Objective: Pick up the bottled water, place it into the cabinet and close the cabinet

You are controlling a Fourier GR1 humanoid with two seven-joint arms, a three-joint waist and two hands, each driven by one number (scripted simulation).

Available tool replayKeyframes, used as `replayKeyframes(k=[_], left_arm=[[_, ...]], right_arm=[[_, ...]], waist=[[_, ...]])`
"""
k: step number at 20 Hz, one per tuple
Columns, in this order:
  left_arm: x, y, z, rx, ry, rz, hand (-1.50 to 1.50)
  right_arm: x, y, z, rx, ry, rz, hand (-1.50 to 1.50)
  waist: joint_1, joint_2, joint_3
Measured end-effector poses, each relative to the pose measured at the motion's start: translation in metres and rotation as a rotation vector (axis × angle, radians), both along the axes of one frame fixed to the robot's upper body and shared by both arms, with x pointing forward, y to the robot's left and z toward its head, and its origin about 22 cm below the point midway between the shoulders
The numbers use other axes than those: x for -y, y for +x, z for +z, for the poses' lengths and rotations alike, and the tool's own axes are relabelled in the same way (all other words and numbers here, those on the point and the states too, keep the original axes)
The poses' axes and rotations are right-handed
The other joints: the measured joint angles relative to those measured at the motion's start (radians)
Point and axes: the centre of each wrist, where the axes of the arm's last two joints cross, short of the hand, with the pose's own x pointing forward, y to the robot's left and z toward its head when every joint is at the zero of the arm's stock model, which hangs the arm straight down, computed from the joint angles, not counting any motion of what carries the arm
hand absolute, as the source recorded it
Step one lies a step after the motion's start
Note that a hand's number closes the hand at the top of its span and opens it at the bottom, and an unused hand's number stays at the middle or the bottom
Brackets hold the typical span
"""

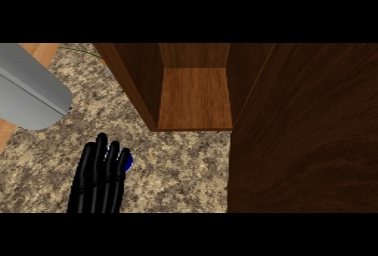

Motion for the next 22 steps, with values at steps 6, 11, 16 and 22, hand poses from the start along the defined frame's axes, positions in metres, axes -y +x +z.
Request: replayKeyframes(k=[6, 11, 16, 22], left_arm=[[0.000, -0.001, 0.000, -0.034, 0.002, 0.019, -1.50], [0.000, -0.002, 0.001, -0.057, -0.010, 0.034, -1.50], [-0.005, -0.003, -0.007, -0.067, 0.006, 0.085, -1.50], [-0.017, -0.002, -0.017, -0.084, 0.044, 0.181, -1.50]], right_arm=[[0.003, -0.005, -0.003, -0.010, 0.007, -0.001, -1.50], [0.005, -0.009, -0.006, -0.018, 0.018, 0.001, -1.50], [0.008, -0.011, -0.008, -0.021, 0.023, -0.002, -1.50], [0.014, -0.014, -0.008, -0.026, 0.012, -0.012, -1.50]], waist=[[0.000, -0.002, 0.000], [-0.001, -0.002, 0.000], [0.001, -0.003, -0.001], [0.000, -0.002, -0.002]])
